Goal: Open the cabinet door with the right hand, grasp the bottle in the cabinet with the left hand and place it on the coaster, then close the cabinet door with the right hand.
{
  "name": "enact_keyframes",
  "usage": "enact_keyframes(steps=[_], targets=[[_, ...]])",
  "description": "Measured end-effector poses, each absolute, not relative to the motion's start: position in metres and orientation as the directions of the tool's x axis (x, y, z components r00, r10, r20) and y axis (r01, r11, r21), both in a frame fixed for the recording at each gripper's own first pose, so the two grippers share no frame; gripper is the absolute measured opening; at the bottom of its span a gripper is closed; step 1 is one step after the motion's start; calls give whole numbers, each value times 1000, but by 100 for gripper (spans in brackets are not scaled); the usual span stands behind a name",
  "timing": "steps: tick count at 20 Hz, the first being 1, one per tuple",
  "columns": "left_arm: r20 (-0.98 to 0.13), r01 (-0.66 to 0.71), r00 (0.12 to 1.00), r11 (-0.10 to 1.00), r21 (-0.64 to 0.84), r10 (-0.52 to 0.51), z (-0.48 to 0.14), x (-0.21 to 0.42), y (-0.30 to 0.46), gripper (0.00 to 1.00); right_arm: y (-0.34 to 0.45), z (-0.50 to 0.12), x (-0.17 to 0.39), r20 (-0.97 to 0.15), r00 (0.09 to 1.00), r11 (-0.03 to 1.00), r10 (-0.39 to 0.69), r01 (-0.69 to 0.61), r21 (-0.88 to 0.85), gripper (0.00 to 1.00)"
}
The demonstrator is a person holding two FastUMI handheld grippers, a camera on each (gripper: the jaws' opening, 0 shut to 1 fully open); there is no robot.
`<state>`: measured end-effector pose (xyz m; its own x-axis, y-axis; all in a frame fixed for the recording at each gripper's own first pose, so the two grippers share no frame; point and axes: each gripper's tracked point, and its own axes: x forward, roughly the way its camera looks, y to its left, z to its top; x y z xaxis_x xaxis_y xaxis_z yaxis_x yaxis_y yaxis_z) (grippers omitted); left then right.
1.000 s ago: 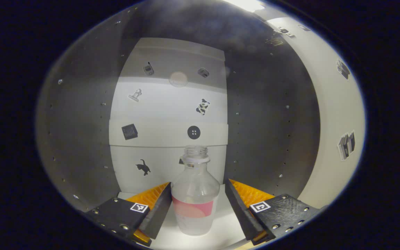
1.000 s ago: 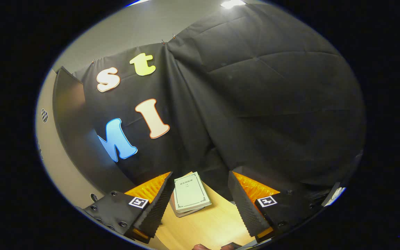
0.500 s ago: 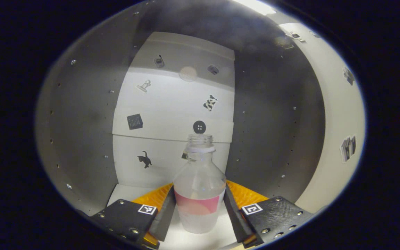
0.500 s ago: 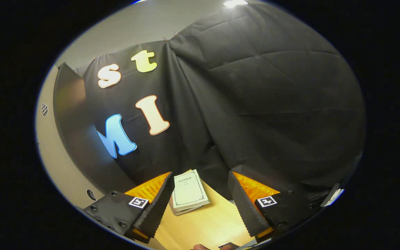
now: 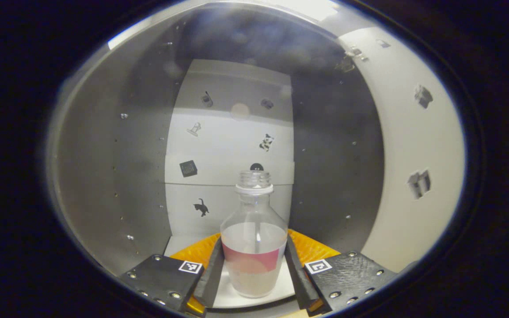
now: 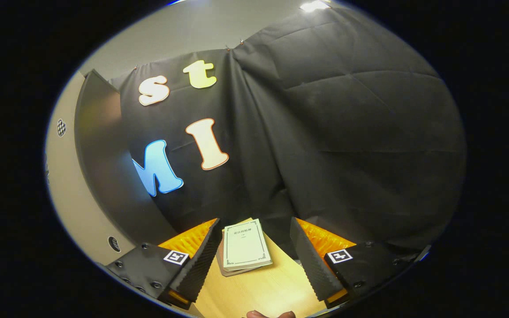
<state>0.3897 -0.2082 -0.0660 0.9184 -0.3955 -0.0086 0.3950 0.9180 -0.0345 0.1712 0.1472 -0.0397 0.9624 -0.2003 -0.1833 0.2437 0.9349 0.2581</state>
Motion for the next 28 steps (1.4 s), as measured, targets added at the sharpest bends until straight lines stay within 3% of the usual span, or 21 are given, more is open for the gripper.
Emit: enact_keyframes(steps=[6,10,17,28], targets=[[17,399,917,917,1,-399,-41,321,-161,69,170,-27,159,-119,974,942,-193,217,254,98],[-25,357,934,933,55,-356,-58,275,-114,67,184,-21,138,-107,973,941,-203,224,254,98],[-21,257,966,966,38,-256,-145,213,-30,69,209,-20,114,-55,975,947,-216,223,232,98],[-126,249,962,968,32,-243,-289,161,1,70,215,-51,75,-147,947,939,-286,307,155,98]])
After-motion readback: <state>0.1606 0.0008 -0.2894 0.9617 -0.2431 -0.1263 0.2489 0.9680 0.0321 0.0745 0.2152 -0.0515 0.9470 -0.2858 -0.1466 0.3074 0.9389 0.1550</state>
